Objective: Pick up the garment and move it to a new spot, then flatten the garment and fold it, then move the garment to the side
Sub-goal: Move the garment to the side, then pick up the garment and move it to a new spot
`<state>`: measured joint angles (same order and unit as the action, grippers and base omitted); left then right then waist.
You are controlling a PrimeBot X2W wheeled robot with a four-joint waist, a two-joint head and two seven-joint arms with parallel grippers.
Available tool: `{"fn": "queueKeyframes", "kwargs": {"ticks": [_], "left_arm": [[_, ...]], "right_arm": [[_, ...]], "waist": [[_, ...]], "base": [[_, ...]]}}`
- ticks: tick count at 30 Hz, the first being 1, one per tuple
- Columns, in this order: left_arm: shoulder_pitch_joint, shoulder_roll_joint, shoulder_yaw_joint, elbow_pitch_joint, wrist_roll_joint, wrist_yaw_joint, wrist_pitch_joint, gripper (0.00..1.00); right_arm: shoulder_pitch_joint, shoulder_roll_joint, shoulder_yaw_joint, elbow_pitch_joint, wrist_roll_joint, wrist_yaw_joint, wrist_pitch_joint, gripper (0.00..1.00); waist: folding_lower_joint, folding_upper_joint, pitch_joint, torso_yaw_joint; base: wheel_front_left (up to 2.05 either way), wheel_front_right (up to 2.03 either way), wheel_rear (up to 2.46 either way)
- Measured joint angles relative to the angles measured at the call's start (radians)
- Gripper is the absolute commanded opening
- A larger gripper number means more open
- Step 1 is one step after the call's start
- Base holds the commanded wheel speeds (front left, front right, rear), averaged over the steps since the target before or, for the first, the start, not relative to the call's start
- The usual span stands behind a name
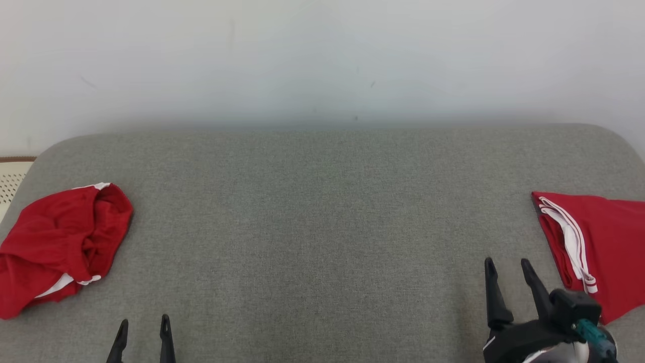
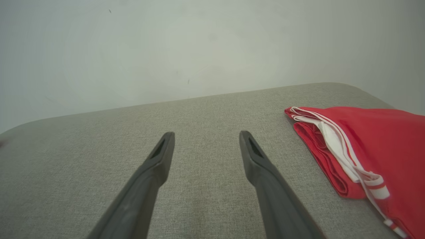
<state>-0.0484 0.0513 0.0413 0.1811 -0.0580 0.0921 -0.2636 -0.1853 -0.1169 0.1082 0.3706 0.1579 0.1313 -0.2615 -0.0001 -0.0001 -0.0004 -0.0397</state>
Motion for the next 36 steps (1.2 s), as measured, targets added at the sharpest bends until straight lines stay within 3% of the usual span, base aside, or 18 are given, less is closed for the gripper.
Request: {"fn": "queueKeyframes", "kwargs": {"ticks": [27,36], "left_arm": [[0.043,-0.001,0.004,0.008,-0.004,0.007,0.0,1.0],[0.027,-0.001,0.025,0.019,-0.007,0.007,0.0,1.0]], "right_arm": [[0.074,0.03,-0.005,-0.035,-0.035,0.0,0.0,1.0],[0.071,0.028,0.058,-0.053,-0.034,0.0,0.0,1.0]], "waist": [[0.0001,0.0,-0.02,0.002],[0.0002,0.0001,-0.009,0.057]], "base": [[0.0,0.0,0.0],[0.0,0.0,0.0]]}}
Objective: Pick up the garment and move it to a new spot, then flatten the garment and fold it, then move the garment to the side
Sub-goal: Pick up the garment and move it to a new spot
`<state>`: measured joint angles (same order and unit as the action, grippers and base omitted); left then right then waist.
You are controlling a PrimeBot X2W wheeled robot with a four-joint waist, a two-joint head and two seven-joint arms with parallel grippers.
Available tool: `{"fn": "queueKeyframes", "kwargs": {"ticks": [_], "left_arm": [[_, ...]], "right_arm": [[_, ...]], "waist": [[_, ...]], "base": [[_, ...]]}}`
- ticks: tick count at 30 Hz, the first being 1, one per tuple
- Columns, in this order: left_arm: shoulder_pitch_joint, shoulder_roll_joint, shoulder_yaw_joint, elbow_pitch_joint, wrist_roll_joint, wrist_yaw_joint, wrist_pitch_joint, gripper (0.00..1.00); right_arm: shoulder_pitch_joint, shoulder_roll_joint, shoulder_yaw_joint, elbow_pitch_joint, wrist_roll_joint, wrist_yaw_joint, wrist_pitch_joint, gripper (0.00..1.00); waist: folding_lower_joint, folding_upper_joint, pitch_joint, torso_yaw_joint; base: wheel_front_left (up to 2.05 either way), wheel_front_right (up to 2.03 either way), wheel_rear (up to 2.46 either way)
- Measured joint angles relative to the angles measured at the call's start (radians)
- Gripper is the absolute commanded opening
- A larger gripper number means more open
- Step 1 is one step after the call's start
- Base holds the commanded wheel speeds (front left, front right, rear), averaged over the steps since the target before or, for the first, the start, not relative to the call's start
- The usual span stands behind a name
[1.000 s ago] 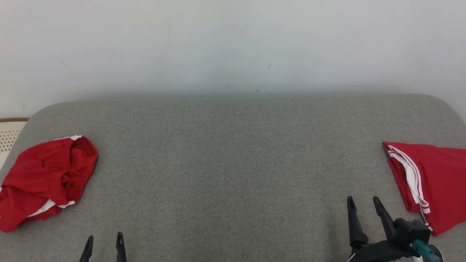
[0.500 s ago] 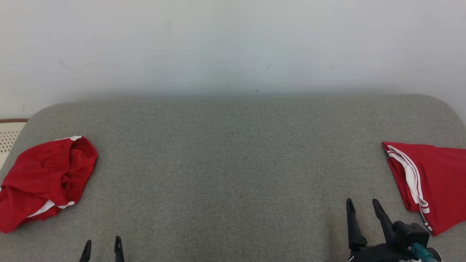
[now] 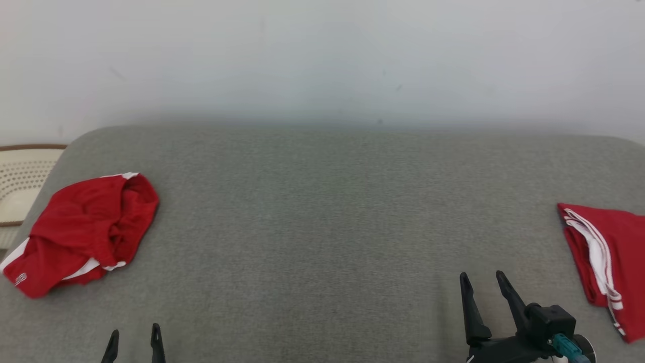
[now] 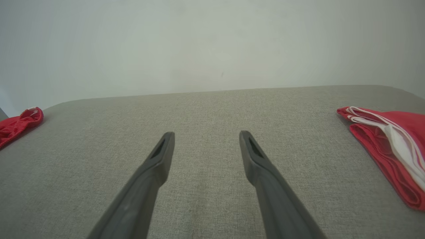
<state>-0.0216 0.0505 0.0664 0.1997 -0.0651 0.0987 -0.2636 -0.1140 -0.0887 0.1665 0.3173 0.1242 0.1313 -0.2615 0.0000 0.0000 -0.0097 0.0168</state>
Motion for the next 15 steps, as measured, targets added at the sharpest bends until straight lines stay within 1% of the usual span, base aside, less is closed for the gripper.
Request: {"fn": "queueKeyframes", "kwargs": {"ticks": [6,9,15], "left_arm": [[-0.002,0.0,0.03,0.006,0.007,-0.004,0.0,1.0],[-0.003,0.001,0.047,0.006,0.013,-0.01,0.0,1.0],[0.0,0.0,0.061,-0.003,0.018,-0.007,0.0,1.0]], "right_arm": [[-0.016,-0.004,0.033,0.002,0.012,0.0,0.0,1.0],[-0.022,-0.005,0.046,0.003,0.02,0.0,0.0,1.0],[-0.033,-0.003,0.057,0.007,0.027,0.0,0.0,1.0]], "waist": [[0.0,0.0,0.005,0.071],[0.0,0.0,0.008,0.113],[0.0,0.0002,0.015,0.203]], "base": [[0.0,0.0,0.0],[0.0,0.0,0.0],[0.0,0.0,0.0]]}}
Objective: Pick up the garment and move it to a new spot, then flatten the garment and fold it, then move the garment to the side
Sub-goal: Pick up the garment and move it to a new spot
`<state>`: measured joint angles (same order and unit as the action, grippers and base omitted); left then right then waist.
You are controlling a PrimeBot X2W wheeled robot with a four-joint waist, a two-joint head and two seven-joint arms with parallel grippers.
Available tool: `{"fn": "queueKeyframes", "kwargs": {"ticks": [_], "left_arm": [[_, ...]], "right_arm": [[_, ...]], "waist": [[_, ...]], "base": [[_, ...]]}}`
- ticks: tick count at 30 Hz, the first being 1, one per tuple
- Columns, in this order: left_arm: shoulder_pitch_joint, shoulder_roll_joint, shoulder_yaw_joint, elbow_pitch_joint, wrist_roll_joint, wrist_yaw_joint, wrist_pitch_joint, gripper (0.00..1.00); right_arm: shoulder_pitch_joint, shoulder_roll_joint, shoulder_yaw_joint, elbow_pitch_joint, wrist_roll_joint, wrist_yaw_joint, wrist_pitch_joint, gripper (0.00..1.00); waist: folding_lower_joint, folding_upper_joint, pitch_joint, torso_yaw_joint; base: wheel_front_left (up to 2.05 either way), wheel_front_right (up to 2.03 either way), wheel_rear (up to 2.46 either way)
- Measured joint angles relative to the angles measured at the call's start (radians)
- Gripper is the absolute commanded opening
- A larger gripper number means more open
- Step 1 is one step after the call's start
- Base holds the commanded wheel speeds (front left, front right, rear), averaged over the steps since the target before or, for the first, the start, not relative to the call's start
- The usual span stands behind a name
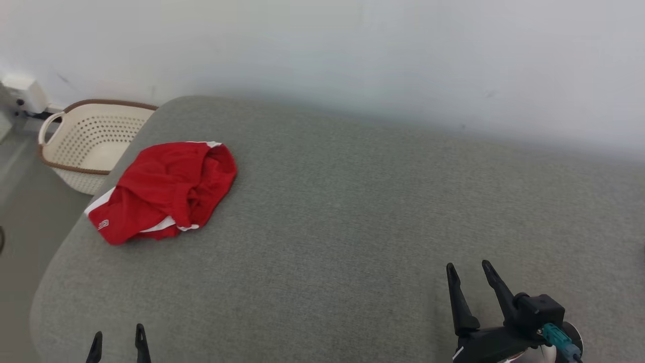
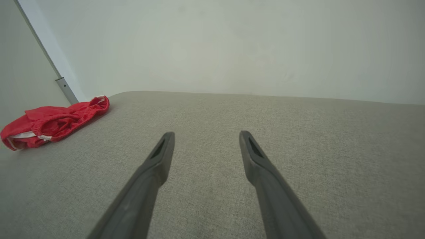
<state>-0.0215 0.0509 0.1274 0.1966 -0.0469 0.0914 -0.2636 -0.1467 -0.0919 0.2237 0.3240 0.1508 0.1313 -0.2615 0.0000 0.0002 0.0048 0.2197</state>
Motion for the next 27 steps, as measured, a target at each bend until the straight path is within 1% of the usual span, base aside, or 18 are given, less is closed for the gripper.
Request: {"fn": "queueKeyframes", "kwargs": {"ticks": [9,14,16,18,19,21,24,26,27], "left_arm": [[0.009,0.0,-0.001,-0.003,-0.013,0.016,0.0,1.0],[0.019,0.0,0.01,-0.004,-0.023,0.015,0.0,1.0],[0.014,0.0,0.013,-0.002,-0.034,0.004,0.0,1.0],[-0.004,0.0,0.018,0.012,-0.048,-0.024,0.0,1.0],[-0.017,-0.001,0.023,0.024,-0.058,-0.031,0.0,1.0],[-0.051,0.0,0.043,0.053,-0.082,-0.049,0.0,1.0],[-0.123,0.004,0.061,0.107,-0.085,-0.083,0.0,1.0],[-0.209,0.026,0.069,0.167,-0.081,-0.111,0.0,1.0],[-0.241,0.038,0.071,0.188,-0.078,-0.118,0.0,1.0]], "right_arm": [[-0.006,-0.002,0.013,0.005,-0.001,0.0,0.0,1.0],[-0.008,0.001,0.005,0.008,0.001,0.0,0.0,1.0],[-0.009,0.0,0.001,0.017,0.006,0.0,0.0,1.0],[-0.015,-0.001,0.0,0.021,0.008,0.0,0.0,1.0],[-0.023,-0.005,-0.002,0.021,0.007,0.0,0.0,1.0],[-0.036,-0.018,-0.006,0.014,0.003,0.0,0.0,1.0],[-0.052,-0.04,-0.004,0.004,-0.008,0.0,0.0,1.0],[-0.073,-0.063,0.001,-0.015,-0.016,0.0,0.0,1.0],[-0.08,-0.07,0.002,-0.019,-0.02,0.0,0.0,1.0]], "waist": [[0.0,0.0,0.015,0.126],[0.0,-0.0001,0.025,0.167],[0.0,0.0,0.034,0.171],[-0.0001,-0.0001,0.044,0.169],[0.0,-0.0001,0.05,0.166],[0.0,0.0,0.064,0.158],[0.0,0.0,0.09,0.143],[0.0,0.0,0.12,0.126],[0.0001,0.0,0.131,0.119]], "base": [[0.0,0.0,0.0],[0.0,0.0,0.0],[0.0,0.0,0.0],[0.0,0.0,0.0],[0.0,0.0,0.0],[0.0,0.0,0.0],[0.0,0.0,0.0],[0.0,0.0,0.0],[0.0,0.0,0.0]]}}
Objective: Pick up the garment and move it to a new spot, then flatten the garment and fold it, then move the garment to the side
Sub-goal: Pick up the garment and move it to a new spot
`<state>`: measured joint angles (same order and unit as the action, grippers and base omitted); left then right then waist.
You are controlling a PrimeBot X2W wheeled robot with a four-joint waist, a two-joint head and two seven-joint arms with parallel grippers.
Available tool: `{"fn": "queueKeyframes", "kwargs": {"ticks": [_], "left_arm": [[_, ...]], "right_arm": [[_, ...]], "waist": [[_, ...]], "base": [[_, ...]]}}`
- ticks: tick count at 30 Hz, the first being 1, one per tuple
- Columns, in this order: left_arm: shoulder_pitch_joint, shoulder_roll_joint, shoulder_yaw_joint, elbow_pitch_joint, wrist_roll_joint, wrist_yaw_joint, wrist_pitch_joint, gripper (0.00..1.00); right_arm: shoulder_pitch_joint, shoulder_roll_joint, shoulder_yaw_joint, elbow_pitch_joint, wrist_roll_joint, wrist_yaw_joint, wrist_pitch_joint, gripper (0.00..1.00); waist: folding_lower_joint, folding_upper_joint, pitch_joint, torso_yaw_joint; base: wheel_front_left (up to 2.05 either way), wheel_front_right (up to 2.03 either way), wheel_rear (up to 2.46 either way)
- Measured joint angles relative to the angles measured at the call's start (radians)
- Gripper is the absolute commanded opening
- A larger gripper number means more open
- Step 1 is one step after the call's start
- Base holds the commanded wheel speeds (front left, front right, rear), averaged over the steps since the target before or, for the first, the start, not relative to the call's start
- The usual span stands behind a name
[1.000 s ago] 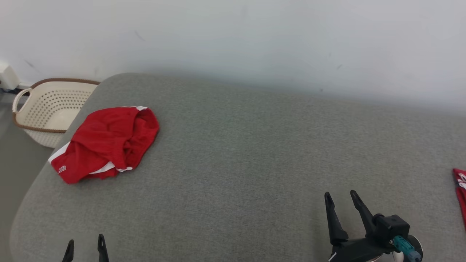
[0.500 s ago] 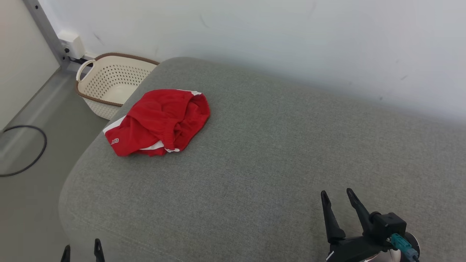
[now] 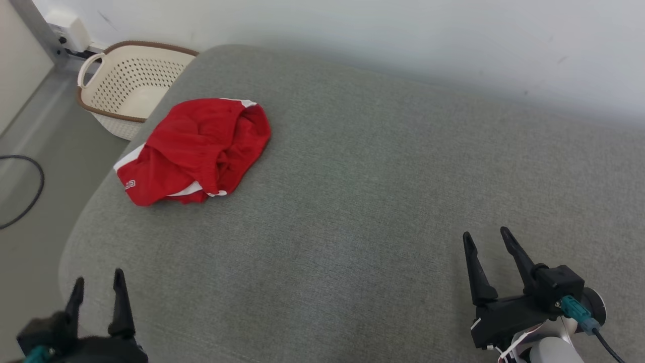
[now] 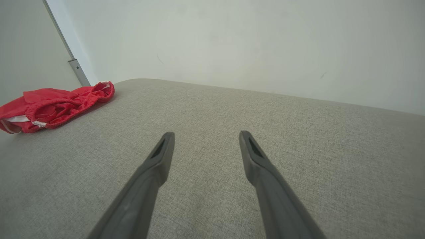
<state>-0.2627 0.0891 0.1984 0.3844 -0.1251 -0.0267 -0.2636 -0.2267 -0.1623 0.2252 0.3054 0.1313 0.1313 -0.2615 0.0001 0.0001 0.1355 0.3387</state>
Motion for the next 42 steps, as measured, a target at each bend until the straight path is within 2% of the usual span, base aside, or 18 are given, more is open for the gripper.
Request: {"fn": "queueKeyframes", "kwargs": {"ticks": [1,5,13,24,29,34,35,36,37,42], "left_arm": [[0.0,0.0,0.0,0.0,0.0,0.0,0.0,1.0],[-0.154,0.062,-0.002,0.079,0.024,-0.036,0.0,1.0],[-0.342,0.128,-0.022,0.23,0.027,-0.078,0.0,1.0],[-0.523,0.199,-0.071,0.477,-0.076,-0.103,0.0,1.0],[-0.591,0.238,-0.126,0.545,-0.154,-0.104,0.007,1.0],[-0.618,0.251,-0.122,0.594,-0.212,-0.104,0.009,1.0],[-0.622,0.25,-0.133,0.597,-0.211,-0.104,0.007,0.95],[-0.625,0.244,-0.138,0.599,-0.217,-0.104,0.007,0.4],[-0.626,0.239,-0.142,0.602,-0.226,-0.104,0.007,0.0],[-0.628,0.232,-0.176,0.602,-0.266,-0.104,0.003,0.0]], "right_arm": [[0.0,0.0,0.0,0.0,0.0,0.0,0.0,1.0],[-0.012,-0.024,0.006,-0.018,-0.008,0.0,0.0,1.0],[-0.037,-0.054,0.0,-0.043,-0.008,0.0,0.0,1.0],[-0.051,-0.096,-0.025,-0.079,-0.003,0.0,0.0,1.0],[-0.061,-0.099,-0.031,-0.091,0.003,0.0,0.0,1.0],[-0.07,-0.092,-0.039,-0.086,0.013,0.0,0.0,1.0],[-0.071,-0.091,-0.039,-0.084,0.015,0.0,0.0,1.0],[-0.072,-0.091,-0.04,-0.082,0.017,0.0,0.0,1.0],[-0.073,-0.088,-0.042,-0.081,0.018,0.0,0.0,1.0],[-0.08,-0.076,-0.048,-0.079,0.02,0.0,0.0,1.0]], "waist": [[0.0,0.0,0.0,0.0],[0.0,0.0,0.041,-0.043],[0.0001,0.0,0.099,-0.108],[0.0001,0.0,0.19,-0.196],[0.0,0.0,0.231,-0.226],[0.0,0.0,0.258,-0.256],[0.0001,0.0,0.262,-0.261],[0.0001,0.0,0.265,-0.267],[0.0,0.0,0.267,-0.272],[-0.0001,0.0,0.267,-0.292]], "base": [[0.0,0.0,0.0],[0.0,0.0,0.0],[0.0,0.0,0.0],[0.0,0.0,0.0],[0.0,0.0,0.0],[0.0,0.0,0.0],[0.0,0.0,0.0],[0.0,0.0,0.0],[0.0,0.0,0.0],[0.0,0.0,0.0]]}}
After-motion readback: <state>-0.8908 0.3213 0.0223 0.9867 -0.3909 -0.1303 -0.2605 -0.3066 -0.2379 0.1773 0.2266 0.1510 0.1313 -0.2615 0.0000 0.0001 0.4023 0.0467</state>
